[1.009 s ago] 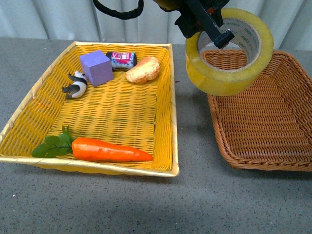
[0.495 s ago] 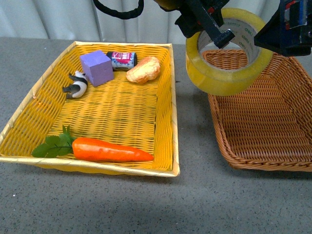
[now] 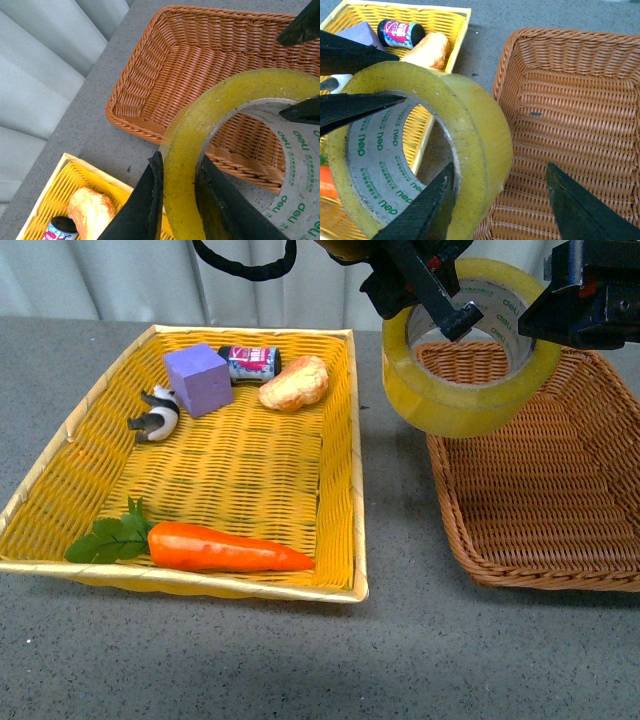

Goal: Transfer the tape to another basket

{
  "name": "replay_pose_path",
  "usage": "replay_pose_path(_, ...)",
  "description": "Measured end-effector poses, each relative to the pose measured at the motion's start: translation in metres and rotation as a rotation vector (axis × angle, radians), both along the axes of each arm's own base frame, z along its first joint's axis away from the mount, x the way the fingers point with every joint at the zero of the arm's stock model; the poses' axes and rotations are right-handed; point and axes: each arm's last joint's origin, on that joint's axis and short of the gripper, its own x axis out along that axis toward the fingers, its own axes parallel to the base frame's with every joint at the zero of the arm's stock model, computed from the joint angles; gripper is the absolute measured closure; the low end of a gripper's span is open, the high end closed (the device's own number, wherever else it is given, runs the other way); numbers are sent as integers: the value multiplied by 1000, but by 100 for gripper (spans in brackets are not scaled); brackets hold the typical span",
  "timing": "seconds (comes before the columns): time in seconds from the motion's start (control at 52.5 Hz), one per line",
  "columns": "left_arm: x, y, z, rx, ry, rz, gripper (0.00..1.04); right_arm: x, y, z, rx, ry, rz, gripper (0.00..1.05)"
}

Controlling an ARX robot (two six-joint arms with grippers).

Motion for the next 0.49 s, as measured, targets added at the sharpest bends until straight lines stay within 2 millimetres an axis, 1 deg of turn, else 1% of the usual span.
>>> replay_pose_path(0.152, 0, -1, -1, 3, 1, -1, 89, 0, 3, -2, 10, 17, 8, 73)
replay_pose_path(0.19, 0, -1, -2, 3, 2, 0, 89, -1, 4, -3, 13, 19, 10, 79)
replay_pose_path(0.247, 0, -1, -2, 3, 4, 0, 89, 0, 4, -3, 17, 20, 3, 86)
replay_pose_path(0.343, 0, -2, -2, 2, 6, -1, 89, 0, 4, -5, 22, 30, -9, 92)
replay_pose_path(0.438, -1, -4, -3, -16, -11, 49, 90, 1, 3, -7, 16, 34, -24, 93)
replay_pose_path(0.476, -1, -5, -2, -38, -4, 68, 87, 3, 1, -6, 12, 28, -29, 93)
replay_pose_path(0.495, -1, -6, -2, -51, 2, 78, 83, 4, 0, -6, 10, 24, -33, 93)
